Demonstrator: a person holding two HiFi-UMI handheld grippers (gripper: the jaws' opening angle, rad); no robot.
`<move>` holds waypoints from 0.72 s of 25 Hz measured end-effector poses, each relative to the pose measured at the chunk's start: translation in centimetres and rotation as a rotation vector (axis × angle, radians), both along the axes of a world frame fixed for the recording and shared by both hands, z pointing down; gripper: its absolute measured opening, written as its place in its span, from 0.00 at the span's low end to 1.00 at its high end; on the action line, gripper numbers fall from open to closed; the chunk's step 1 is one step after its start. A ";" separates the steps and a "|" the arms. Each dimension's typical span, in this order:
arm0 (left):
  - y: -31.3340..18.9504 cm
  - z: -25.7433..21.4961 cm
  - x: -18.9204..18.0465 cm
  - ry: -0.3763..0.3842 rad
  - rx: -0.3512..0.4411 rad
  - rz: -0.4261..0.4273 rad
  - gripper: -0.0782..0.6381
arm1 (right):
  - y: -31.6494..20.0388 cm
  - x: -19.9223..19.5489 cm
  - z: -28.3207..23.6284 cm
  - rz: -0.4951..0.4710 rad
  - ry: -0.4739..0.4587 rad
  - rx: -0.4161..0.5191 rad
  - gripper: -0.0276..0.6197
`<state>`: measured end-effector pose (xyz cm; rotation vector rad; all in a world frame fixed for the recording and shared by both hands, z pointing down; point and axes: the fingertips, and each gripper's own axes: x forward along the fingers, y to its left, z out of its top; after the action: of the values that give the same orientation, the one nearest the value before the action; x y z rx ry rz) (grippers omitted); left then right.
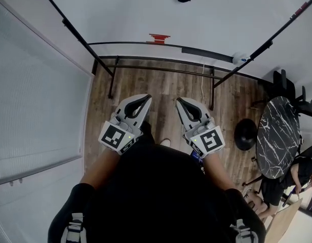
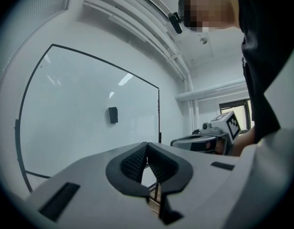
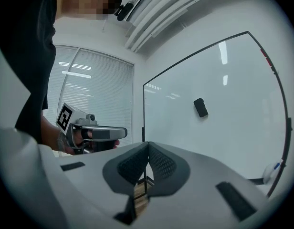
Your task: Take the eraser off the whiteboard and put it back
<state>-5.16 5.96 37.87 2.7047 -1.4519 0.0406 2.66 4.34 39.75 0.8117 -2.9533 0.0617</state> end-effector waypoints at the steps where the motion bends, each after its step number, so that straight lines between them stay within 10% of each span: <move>1: -0.9 0.0 -0.4 0.000 0.005 0.004 0.12 | -0.8 -0.3 0.0 0.006 0.002 0.002 0.03; 18: -22.6 -2.8 -9.5 -0.016 0.073 0.140 0.12 | -23.6 -7.2 -3.6 0.300 0.082 0.095 0.07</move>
<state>-14.69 -16.67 35.06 2.8667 -1.2905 0.0165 -4.58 -19.30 36.14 1.2320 -2.7522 -0.0933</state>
